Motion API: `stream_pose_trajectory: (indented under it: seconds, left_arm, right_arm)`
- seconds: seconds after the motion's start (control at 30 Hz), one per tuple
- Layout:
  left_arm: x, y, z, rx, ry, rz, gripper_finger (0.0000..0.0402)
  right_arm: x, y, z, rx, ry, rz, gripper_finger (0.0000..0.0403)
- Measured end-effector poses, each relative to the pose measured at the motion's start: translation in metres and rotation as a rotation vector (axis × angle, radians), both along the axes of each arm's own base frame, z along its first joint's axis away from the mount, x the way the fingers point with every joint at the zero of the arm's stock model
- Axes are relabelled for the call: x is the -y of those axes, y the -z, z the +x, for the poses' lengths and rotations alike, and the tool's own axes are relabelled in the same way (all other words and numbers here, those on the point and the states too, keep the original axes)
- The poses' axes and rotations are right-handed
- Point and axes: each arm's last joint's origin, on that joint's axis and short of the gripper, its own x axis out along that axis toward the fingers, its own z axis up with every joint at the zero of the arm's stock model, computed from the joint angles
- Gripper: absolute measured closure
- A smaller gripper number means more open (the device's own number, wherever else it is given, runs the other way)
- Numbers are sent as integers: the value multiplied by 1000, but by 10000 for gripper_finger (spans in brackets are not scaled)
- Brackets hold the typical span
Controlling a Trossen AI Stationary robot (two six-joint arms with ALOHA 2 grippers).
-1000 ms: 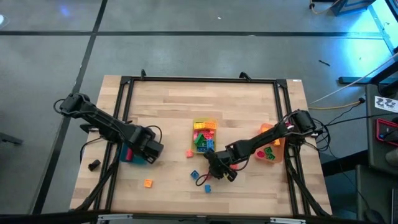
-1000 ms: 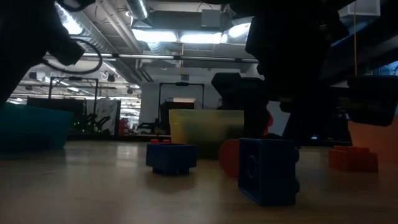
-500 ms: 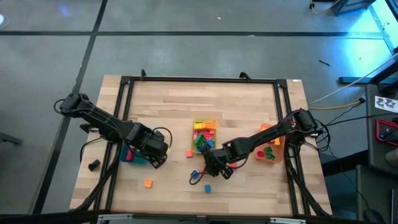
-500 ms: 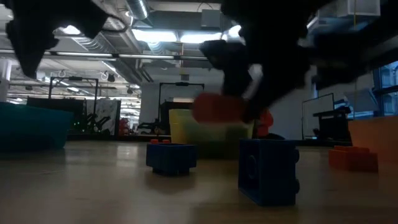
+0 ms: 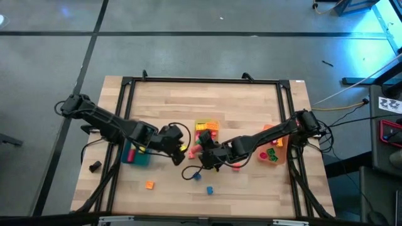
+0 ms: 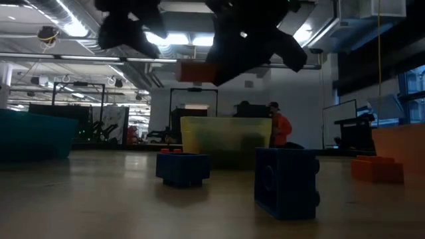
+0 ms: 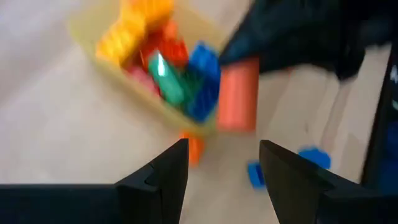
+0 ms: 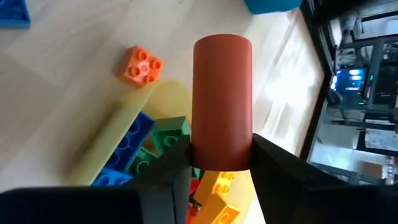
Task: Sort blocks by size
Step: Put the orange cylindrical block into the blue bin
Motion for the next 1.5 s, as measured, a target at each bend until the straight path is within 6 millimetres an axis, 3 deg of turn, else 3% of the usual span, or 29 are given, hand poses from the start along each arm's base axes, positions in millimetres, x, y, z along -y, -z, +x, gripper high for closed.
stream_pose_trajectory:
  seconds: [0.4, 0.63, 1.5]
  left_arm:
    - [-17, 0, 17, 67, -2, 93, 222]
    - [-15, 7, 24, 60, 15, 100, 222]
    - [-14, 7, 26, 60, 104, 126, 222]
  right_arm:
    - [-1, -10, 6, 73, -7, -49, 263]
    - [0, -11, 7, 81, -2, -125, 257]
    - [0, -14, 9, 112, 12, -139, 257]
